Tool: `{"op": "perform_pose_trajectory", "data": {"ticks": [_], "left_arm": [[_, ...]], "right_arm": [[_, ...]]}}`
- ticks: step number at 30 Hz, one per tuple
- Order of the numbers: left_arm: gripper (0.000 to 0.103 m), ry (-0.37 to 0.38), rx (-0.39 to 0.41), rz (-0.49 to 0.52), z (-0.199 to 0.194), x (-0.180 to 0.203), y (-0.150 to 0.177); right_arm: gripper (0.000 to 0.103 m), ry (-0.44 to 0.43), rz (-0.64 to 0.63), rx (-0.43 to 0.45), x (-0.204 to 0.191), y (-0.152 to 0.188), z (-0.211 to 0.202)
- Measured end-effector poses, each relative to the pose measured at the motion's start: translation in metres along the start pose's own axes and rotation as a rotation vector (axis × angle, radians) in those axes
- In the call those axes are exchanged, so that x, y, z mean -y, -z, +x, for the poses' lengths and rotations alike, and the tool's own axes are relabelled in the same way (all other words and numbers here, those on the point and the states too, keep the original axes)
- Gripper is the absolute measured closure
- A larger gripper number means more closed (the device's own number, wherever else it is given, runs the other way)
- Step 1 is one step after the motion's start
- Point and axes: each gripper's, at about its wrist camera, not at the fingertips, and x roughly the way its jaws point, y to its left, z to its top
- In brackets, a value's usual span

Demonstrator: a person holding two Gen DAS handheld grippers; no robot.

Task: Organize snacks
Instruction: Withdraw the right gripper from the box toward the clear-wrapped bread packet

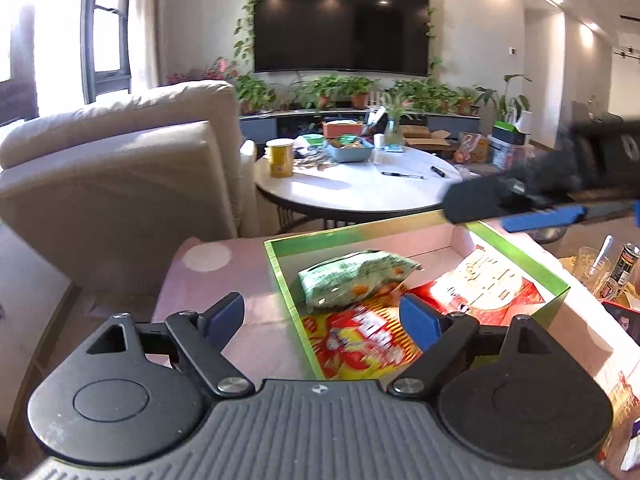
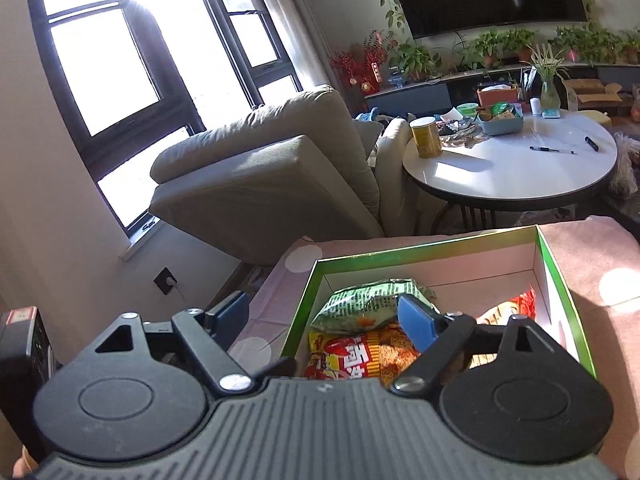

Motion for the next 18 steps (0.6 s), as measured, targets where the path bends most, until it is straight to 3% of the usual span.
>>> {"op": "perform_pose_trajectory", "data": {"ticks": [7,18], "left_arm": [[0.019,-0.052,-0.013,-0.063,-0.030,-0.034,0.025],[0.019,-0.076,-0.113,-0.145,-0.048,-0.070,0.088]], "right_arm": [[0.038,0.028,-0.015,-0.043,-0.007,0.023,-0.004],[0.038,-0.006,-0.052,-0.134,-0.030,0.071,-0.004]]}}
